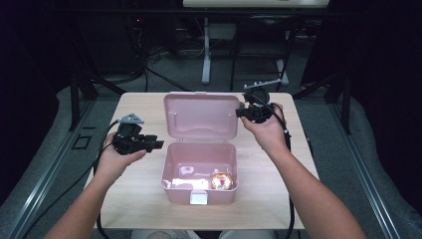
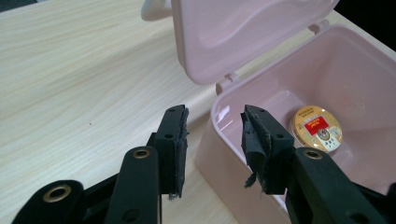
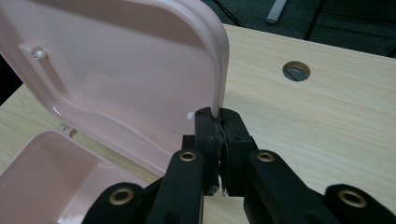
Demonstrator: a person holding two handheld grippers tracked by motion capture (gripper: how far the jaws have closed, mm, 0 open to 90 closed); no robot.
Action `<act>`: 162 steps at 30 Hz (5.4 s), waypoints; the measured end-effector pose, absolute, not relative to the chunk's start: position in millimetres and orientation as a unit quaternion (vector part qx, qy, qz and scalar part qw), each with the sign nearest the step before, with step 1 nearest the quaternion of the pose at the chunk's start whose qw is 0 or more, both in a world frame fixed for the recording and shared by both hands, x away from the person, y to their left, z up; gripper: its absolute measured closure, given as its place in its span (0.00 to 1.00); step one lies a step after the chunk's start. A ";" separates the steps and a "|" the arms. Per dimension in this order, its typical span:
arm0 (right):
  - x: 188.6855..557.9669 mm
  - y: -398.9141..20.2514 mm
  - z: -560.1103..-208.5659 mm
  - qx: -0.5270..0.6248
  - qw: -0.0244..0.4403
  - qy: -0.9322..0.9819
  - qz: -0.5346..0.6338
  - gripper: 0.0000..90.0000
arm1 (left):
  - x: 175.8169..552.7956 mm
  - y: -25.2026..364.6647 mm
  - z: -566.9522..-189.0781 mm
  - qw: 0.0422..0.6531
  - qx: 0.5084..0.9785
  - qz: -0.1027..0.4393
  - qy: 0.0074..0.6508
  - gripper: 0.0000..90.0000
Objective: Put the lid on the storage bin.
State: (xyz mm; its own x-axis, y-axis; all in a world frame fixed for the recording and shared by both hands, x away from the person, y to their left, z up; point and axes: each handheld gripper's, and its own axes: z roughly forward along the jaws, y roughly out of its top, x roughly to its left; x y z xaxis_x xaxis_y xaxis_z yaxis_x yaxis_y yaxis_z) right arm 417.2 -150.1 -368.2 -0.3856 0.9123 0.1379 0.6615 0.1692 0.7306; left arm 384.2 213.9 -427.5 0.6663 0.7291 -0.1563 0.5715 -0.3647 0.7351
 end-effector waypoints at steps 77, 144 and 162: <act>414.9 -152.2 -369.5 0.514 0.152 0.745 0.398 0.93 | 432.1 181.6 -360.8 0.385 0.818 0.177 0.389 0.88; 412.4 -153.9 -358.9 0.503 0.165 0.744 0.406 0.91 | 428.7 181.1 -356.2 0.396 0.817 0.176 0.379 0.86; 396.3 -154.6 -360.9 0.492 0.162 0.749 0.413 0.89 | 411.1 187.6 -356.4 0.412 0.816 0.166 0.369 0.84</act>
State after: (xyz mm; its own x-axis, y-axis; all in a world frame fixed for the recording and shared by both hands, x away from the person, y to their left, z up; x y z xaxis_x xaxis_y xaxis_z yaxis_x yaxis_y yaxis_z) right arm 396.3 -154.6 -360.9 -0.4639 0.8706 0.1642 0.6038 0.1750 0.7777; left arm 411.1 187.6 -356.4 0.6724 0.7395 -0.0335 0.4660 -0.3877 0.7953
